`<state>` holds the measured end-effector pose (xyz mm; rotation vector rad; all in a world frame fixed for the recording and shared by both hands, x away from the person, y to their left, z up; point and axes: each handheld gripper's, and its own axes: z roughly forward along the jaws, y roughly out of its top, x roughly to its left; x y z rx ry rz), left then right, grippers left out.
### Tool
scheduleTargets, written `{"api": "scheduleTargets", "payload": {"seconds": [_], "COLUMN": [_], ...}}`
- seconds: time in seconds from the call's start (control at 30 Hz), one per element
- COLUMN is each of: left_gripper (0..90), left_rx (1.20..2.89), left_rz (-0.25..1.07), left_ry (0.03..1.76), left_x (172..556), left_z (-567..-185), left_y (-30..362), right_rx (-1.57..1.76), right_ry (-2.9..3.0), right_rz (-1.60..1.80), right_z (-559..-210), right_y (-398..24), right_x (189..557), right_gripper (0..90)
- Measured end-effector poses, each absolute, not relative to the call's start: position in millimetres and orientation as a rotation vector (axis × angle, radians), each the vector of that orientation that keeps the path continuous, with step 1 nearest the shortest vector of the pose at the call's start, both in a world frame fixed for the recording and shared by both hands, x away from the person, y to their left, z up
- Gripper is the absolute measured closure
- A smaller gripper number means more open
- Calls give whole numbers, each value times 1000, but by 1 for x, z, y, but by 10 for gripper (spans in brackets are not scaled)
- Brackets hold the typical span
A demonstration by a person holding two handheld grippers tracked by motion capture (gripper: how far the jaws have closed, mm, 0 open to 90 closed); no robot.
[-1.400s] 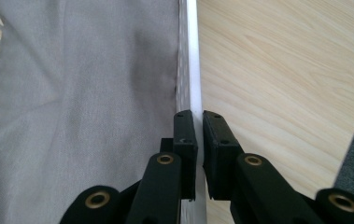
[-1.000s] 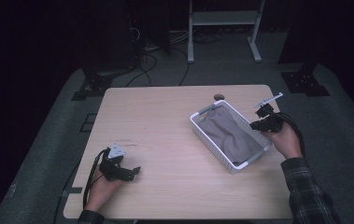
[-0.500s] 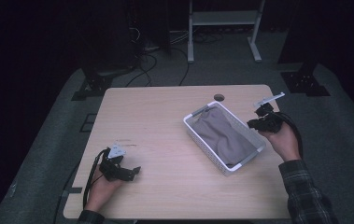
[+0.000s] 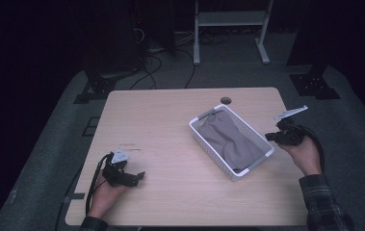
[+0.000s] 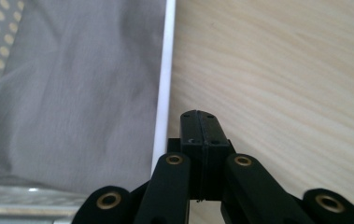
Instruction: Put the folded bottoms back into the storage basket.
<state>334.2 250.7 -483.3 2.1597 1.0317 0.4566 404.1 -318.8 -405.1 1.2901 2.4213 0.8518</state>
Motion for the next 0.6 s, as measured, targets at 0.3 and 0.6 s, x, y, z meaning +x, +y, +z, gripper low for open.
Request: {"api": "scheduleTargets", "payload": {"seconds": [0.3,0.6], "left_gripper": [0,0], "left_rx": [2156,2157], "left_rz": [457,457], "left_ry": [1033,1033], "left_x": [334,334], "left_z": [-483,-483], "left_y": [250,251], "right_rx": [1245,1177], "right_ry": [2438,2466], "right_rz": [901,954], "right_z": [-410,-409], "right_y": [-317,-303], "right_x": [391,379], "right_gripper": [898,897]}}
